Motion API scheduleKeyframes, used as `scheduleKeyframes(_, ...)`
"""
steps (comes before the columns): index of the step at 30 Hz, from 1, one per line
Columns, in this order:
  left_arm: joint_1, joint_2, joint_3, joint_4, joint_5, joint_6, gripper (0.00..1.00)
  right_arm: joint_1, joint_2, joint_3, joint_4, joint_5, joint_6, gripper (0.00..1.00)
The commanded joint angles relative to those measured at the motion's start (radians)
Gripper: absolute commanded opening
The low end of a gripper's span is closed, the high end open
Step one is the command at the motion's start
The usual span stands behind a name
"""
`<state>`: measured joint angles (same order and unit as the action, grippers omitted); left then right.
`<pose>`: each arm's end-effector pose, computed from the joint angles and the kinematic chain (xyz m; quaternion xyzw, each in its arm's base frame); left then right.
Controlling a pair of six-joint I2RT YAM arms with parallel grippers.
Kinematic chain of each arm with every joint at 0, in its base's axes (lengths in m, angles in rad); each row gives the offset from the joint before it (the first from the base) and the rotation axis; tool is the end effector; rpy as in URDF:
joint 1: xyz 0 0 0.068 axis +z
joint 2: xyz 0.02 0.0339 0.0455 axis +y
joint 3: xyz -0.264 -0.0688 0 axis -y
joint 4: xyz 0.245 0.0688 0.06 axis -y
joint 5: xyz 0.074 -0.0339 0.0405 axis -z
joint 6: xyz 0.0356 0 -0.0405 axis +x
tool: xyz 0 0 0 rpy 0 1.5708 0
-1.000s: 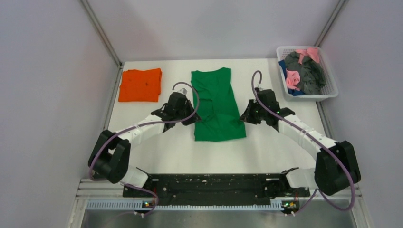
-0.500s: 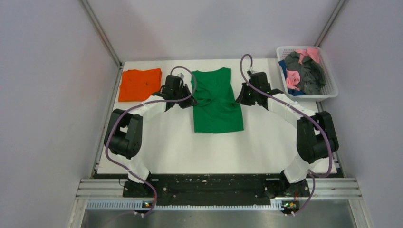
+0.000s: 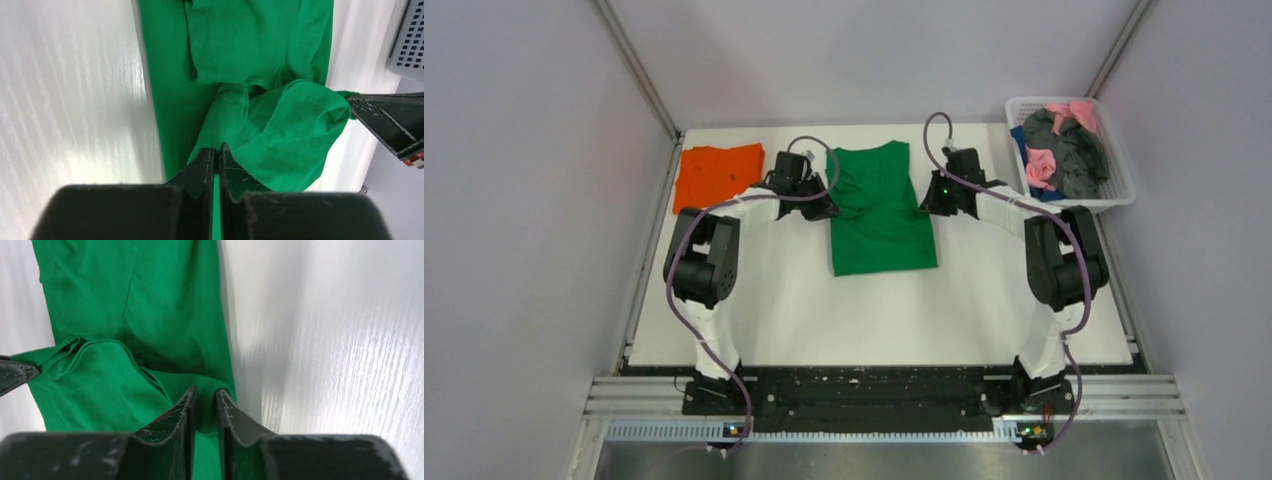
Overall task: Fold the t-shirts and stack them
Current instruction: Fold the folded rectangular tshirt in 1/3 of the way, then grab one side of the 2/3 rectangular tshirt with both arms
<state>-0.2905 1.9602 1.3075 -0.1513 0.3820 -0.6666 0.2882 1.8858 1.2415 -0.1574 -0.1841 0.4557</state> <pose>0.4039 -0.1346 0.1795 -0.1005 0.9078 -0.3254 0.2449 0.3908 0.1226 0.1870 0.0429 0.9227 0.2151 0.3170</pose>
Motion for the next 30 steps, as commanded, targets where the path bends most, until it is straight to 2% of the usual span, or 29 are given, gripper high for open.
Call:
scheduleKeyframes(1,0.013,0.013,0.080,-0.001,0.040,0.038,0.31,-0.017,0.031,0.099,0.049,-0.014,-0.013,0.34)
scheduleKeyframes(4,0.020,-0.011,0.100,-0.046,0.027,0.047,0.45,-0.018,0.012,0.117,0.012,0.008,-0.018,0.68)
scheduleKeyframes(5,0.020,-0.030,0.092,-0.055,0.022,0.048,0.54,-0.017,-0.003,0.111,0.004,0.016,-0.020,0.78)
scheduleKeyframes(6,0.021,-0.056,0.074,-0.054,0.016,0.048,0.71,-0.017,-0.027,0.095,0.002,0.026,-0.019,0.87)
scheduleKeyframes(7,0.021,-0.087,0.047,-0.046,0.011,0.045,0.95,-0.018,-0.052,0.075,0.006,0.030,-0.020,0.95)
scheduleKeyframes(8,0.021,-0.116,0.014,-0.038,0.008,0.038,0.98,-0.017,-0.093,0.044,0.014,0.028,-0.018,0.98)
scheduleKeyframes(15,-0.027,-0.313,-0.284,0.027,0.025,-0.022,0.99,-0.010,-0.306,-0.238,0.052,-0.143,-0.017,0.98)
scheduleKeyframes(20,-0.087,-0.393,-0.447,0.069,-0.006,-0.055,0.99,-0.009,-0.453,-0.420,0.051,-0.123,0.006,0.99)
scheduleKeyframes(24,-0.089,-0.386,-0.531,0.126,0.017,-0.097,0.98,-0.011,-0.505,-0.510,0.061,-0.086,0.040,0.99)
scheduleKeyframes(28,-0.104,-0.368,-0.562,0.171,0.021,-0.120,0.86,-0.011,-0.505,-0.545,0.090,-0.096,0.051,0.97)
scheduleKeyframes(30,-0.114,-0.348,-0.560,0.175,0.027,-0.130,0.74,-0.011,-0.503,-0.560,0.120,-0.109,0.066,0.94)
